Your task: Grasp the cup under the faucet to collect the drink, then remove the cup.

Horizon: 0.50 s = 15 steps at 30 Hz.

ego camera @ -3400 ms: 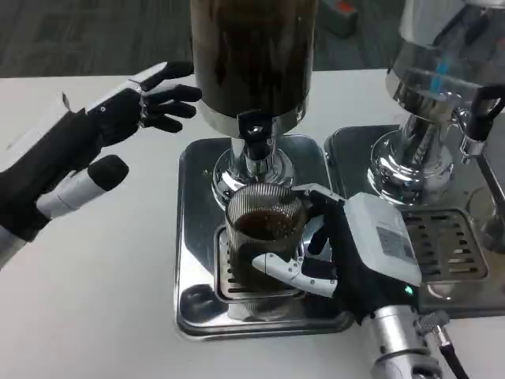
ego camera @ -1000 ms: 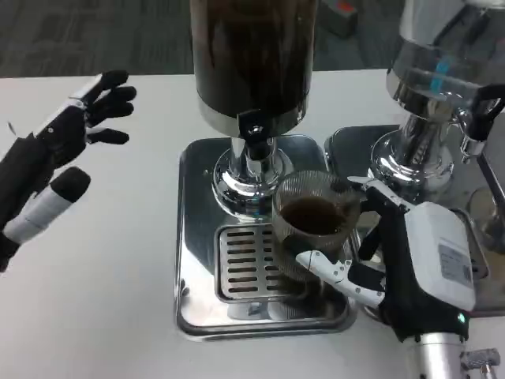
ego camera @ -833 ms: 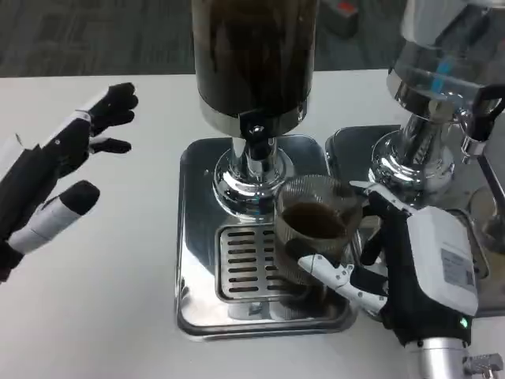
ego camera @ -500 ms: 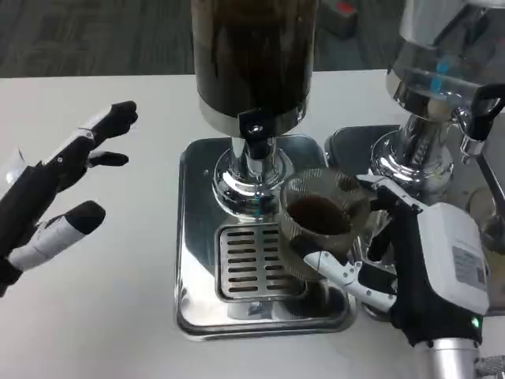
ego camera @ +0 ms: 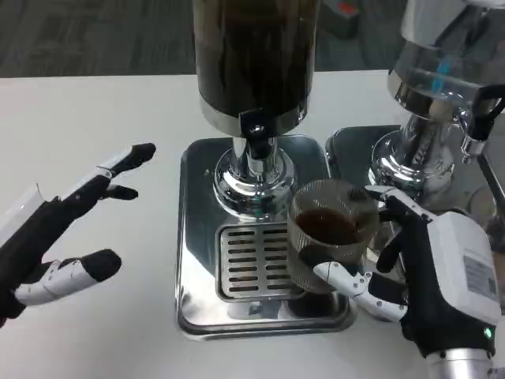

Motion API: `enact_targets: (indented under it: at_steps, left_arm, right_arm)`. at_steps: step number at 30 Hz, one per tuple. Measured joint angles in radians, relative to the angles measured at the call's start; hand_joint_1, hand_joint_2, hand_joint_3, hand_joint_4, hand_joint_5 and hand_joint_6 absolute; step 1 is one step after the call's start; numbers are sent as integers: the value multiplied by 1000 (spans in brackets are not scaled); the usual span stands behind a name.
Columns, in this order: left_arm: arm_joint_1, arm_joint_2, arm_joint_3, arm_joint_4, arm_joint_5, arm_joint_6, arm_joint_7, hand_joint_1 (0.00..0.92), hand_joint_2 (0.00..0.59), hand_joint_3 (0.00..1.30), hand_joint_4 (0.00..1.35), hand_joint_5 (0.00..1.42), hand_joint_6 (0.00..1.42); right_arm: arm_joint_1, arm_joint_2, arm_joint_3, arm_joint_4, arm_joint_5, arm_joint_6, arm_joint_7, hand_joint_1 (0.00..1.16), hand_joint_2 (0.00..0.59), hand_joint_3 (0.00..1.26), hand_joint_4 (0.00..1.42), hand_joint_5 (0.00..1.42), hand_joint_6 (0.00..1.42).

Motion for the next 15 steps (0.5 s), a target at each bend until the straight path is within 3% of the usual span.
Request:
enact_targets:
  at_steps: [15]
  left_arm:
    - [56,51,-31,-12,34,-86,2,0,74,86,0,30,246]
  right_arm:
    - [76,-9,-12,-93,-1,0,31,852,147,606,697,987,1296]
